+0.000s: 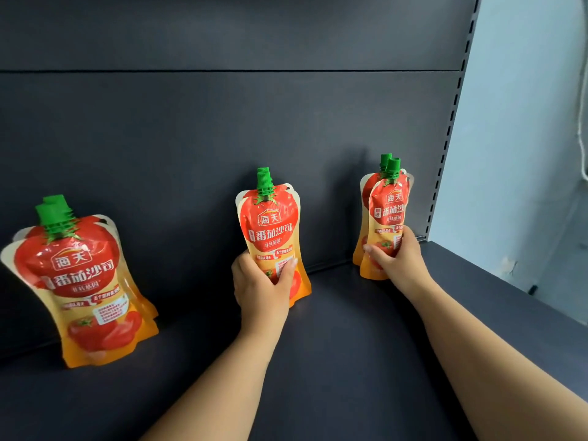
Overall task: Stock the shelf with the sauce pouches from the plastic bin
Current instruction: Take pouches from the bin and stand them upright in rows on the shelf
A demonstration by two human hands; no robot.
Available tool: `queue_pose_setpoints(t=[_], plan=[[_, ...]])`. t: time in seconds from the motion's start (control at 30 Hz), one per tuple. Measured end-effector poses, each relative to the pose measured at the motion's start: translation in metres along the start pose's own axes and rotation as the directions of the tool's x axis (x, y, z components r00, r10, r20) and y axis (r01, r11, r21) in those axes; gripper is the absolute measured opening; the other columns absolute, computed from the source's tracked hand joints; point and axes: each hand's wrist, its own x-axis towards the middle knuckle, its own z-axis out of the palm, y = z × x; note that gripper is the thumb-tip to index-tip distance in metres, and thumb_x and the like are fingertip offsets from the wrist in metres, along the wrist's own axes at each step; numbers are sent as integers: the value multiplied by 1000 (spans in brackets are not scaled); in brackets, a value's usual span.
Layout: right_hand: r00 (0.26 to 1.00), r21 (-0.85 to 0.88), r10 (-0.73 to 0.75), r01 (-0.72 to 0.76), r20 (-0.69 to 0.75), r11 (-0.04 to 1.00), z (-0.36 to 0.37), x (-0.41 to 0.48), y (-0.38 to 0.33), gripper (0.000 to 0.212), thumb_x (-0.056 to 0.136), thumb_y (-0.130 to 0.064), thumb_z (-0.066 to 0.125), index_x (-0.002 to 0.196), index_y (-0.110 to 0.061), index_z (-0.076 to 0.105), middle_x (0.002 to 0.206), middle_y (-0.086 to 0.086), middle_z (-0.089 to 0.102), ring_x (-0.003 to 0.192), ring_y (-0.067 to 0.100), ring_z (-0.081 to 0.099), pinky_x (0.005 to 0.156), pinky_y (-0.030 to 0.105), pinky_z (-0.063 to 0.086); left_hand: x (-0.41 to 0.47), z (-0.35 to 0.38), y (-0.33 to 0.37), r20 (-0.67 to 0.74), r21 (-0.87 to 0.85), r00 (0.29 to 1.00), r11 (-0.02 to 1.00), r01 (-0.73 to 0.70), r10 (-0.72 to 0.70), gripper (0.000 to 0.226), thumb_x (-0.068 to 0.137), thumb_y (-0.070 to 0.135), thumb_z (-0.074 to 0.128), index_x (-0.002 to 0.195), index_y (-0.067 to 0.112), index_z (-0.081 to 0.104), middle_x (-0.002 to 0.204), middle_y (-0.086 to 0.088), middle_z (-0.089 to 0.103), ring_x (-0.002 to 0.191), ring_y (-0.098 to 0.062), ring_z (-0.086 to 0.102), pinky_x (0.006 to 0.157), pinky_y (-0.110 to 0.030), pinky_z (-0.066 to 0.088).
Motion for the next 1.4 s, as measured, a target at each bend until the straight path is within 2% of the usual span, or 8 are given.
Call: queue_pose_setpoints(t=[0.1, 0.27, 0.4, 0.63, 0.8, 0.9, 1.2, 1.4], plan=[[999, -45, -3, 5, 44, 999, -3, 1, 3, 68, 75, -25, 74, 130, -16, 36, 126, 3, 49, 114, 20, 50, 97, 40, 45, 1, -1, 0, 1, 3, 1000, 1000, 13, -13, 58, 77, 31, 70, 118, 4, 40, 120, -12, 45, 110, -25, 50, 92, -42, 47], [1000, -56, -26, 27, 9, 998, -8, 2, 3, 67, 78, -24, 72, 133, -14, 34, 126, 3, 50, 106, 14, 48, 87, 29, 42, -2, 0, 0, -10, -1, 1000, 1000, -8, 8, 61, 75, 29, 72, 120, 3, 40, 121, -13, 44, 111, -25, 49, 93, -44, 46], [1000, -29, 1, -1, 22, 1000, -10, 4, 3, 70, 79, -25, 71, 135, -14, 29, 129, 3, 47, 108, 14, 46, 88, 29, 41, -3, 2, 0, -29, -22, 1000, 1000, -13, 12, 67, 74, 26, 74, 125, 2, 38, 124, -13, 43, 115, -26, 47, 96, -51, 42], [995, -63, 17, -11, 97, 998, -5, 7, 4, 76, 81, -28, 67, 138, -15, 20, 123, -4, 40, 109, 13, 42, 92, 30, 40, -4, 5, 1, -2, -50, 1000, 998, -29, 29, 73, 76, 26, 71, 133, 5, 30, 132, -12, 36, 119, -25, 45, 99, -50, 40], [997, -85, 2, 5, 79, 996, -1, 12, 4, 76, 79, -26, 69, 137, -12, 22, 131, 3, 42, 109, 13, 42, 93, 30, 39, 3, 7, 0, -10, -27, 999, 998, -49, 48, 74, 75, 26, 73, 133, 4, 32, 132, -15, 37, 122, -27, 41, 101, -47, 38], [998, -121, -6, 13, 60, 993, 0, 14, 5, 78, 76, -30, 72, 136, -12, 26, 133, 6, 44, 117, 20, 46, 93, 32, 41, 6, 9, -3, -8, -28, 999, 999, -47, 47, 74, 74, 26, 74, 131, 4, 33, 131, -15, 37, 122, -27, 40, 101, -49, 37], [999, -177, -12, 21, 53, 984, 2, 14, 8, 82, 71, -40, 74, 134, -16, 28, 132, 5, 45, 119, 22, 48, 95, 37, 44, 8, 7, -5, -19, -38, 999, 998, -44, 44, 74, 74, 27, 73, 132, 7, 33, 131, -12, 38, 121, -26, 42, 101, -51, 38], [997, -121, -5, 14, 75, 993, -1, 13, 10, 85, 68, -33, 78, 135, -19, 27, 133, 2, 42, 114, 15, 45, 92, 33, 44, 7, 8, -7, -12, -75, 1000, 997, -9, 8, 77, 71, 26, 76, 131, 8, 32, 115, 3, 36, 114, -22, 48, 97, -46, 45]])
